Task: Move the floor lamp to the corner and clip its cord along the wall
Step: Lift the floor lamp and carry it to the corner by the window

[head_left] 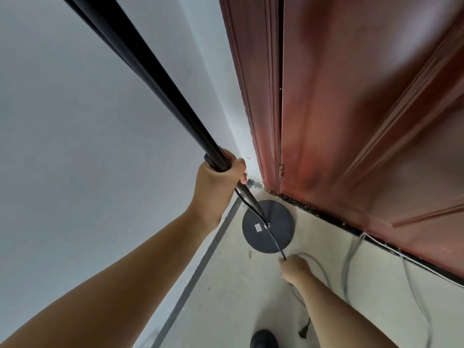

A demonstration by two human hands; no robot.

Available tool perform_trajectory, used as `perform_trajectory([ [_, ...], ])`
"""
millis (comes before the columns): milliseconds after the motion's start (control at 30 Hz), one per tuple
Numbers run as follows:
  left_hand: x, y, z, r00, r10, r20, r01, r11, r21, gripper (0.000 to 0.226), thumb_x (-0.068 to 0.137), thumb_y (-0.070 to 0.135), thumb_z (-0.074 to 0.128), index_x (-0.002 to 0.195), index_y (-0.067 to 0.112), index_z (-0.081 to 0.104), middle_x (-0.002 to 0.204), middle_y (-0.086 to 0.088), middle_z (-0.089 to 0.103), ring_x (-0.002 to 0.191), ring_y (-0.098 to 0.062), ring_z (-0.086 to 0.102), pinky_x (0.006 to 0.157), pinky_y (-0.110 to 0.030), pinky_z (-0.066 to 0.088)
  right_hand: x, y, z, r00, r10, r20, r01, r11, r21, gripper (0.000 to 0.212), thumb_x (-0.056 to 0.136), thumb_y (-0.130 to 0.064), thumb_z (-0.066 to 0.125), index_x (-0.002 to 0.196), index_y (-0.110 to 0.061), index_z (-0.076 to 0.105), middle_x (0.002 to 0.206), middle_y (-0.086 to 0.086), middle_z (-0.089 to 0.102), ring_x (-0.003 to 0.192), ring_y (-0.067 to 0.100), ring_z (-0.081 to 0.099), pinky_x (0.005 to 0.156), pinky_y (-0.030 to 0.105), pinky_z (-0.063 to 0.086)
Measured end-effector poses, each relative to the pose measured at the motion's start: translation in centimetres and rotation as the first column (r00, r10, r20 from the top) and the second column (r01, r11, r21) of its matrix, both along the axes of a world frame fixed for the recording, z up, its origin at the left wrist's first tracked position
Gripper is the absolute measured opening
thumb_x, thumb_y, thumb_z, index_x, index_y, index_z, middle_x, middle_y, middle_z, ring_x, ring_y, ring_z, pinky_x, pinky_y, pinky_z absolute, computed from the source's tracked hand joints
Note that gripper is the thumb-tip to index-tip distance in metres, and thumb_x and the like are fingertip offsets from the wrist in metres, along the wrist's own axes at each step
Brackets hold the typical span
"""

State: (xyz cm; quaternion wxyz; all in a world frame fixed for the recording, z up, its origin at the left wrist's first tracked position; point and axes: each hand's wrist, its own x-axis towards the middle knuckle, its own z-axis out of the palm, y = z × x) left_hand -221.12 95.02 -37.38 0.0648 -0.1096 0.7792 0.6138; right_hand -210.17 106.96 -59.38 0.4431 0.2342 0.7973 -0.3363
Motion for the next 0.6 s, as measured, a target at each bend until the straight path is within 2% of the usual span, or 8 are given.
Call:
perform_trajectory([
  [67,-0.1,-0.2,0.1,1.000,-0.001,0.009,0.001,1.000,-0.009,0.007,0.074,0.010,0.058,0.068,0.008,0.056,0.058,-0.010,0.058,0.065,-0.027,0.059,0.085,-0.051,0.055,-0.6,2.2,0.5,0.951,-0.260,-0.166,0.280,0.954,0.109,0.045,0.103,-0.021,0.031,0.112,0.010,0.062,0.117,0.029,0.065,0.112,0.040,0.060,0.094,0.041,0.048],
  [133,-0.3,-0.1,0.1,1.000,0.001,0.010,-0.001,1.000,-0.009,0.012,0.076,0.009,0.059,0.065,0.010,0.055,0.056,-0.007,0.058,0.062,-0.024,0.059,0.081,-0.047,0.056,-2.9,2.9,1.6,0.854,-0.356,-0.380,0.376,0.926,-0.022,0.043,0.102,-0.020,0.032,0.112,0.009,0.062,0.114,0.028,0.067,0.112,0.040,0.061,0.093,0.040,0.048],
  [233,-0.4,0.1,-0.1,1.000,0.005,0.020,-0.005,1.000,0.000,0.016,0.078,0.009,0.061,0.065,0.014,0.054,0.056,-0.004,0.055,0.056,-0.015,0.057,0.074,-0.039,0.055,-6.7,1.2,4.5,0.775,-0.163,-0.611,0.033,0.975,-0.219,0.042,0.101,-0.024,0.035,0.139,-0.009,0.046,0.139,0.007,0.054,0.131,0.023,0.049,0.108,0.030,0.038],
  [300,-0.4,0.2,-0.2,0.999,0.001,0.032,-0.001,1.000,0.011,0.013,0.078,0.010,0.061,0.067,0.011,0.054,0.059,-0.007,0.053,0.053,-0.012,0.055,0.072,-0.037,0.053,-8.6,-0.4,4.6,0.761,0.127,-0.636,-0.235,0.968,-0.088,0.041,0.100,-0.032,0.037,0.136,-0.015,0.048,0.134,0.007,0.058,0.125,0.024,0.052,0.105,0.039,0.043],
  [333,-0.4,0.3,-0.3,0.999,-0.004,0.041,0.004,1.000,0.012,0.013,0.078,0.010,0.061,0.068,0.010,0.053,0.060,-0.008,0.052,0.053,-0.011,0.055,0.071,-0.036,0.052,-9.3,-1.1,4.9,0.778,0.200,-0.596,-0.285,0.957,-0.050,0.033,0.099,-0.036,0.037,0.121,-0.017,0.055,0.114,0.011,0.066,0.109,0.027,0.061,0.091,0.040,0.050],
  [433,0.0,0.3,-0.2,0.999,-0.013,0.052,0.013,1.000,0.001,0.011,0.075,0.005,0.058,0.068,0.002,0.050,0.064,-0.014,0.047,0.059,-0.018,0.051,0.068,-0.034,0.048,-10.6,-2.4,5.6,0.869,0.119,-0.480,-0.202,0.972,-0.124,0.032,0.097,-0.041,0.040,0.079,-0.017,0.050,0.065,0.007,0.054,0.068,0.026,0.058,0.059,0.033,0.043],
  [533,1.4,0.1,0.9,0.997,-0.067,0.037,0.068,0.997,-0.043,0.011,0.073,-0.003,0.053,0.069,-0.008,0.044,0.065,-0.014,0.045,0.063,-0.023,0.043,0.064,-0.035,0.041,-10.5,-2.6,6.7,0.908,0.091,-0.408,-0.166,0.974,-0.153,0.030,0.093,-0.036,0.051,0.076,-0.012,0.048,0.073,0.007,0.057,0.075,0.024,0.057,0.073,0.036,0.049],
  [600,2.6,-0.2,2.2,0.993,-0.117,0.033,0.118,0.992,-0.040,0.011,0.073,-0.005,0.051,0.070,-0.012,0.043,0.067,-0.014,0.046,0.064,-0.023,0.041,0.064,-0.035,0.038,-9.6,-2.5,8.1,0.903,0.129,-0.410,-0.206,0.967,-0.150,0.015,0.092,-0.032,0.055,0.091,-0.017,0.052,0.101,0.012,0.066,0.096,0.026,0.063,0.089,0.037,0.052],
])
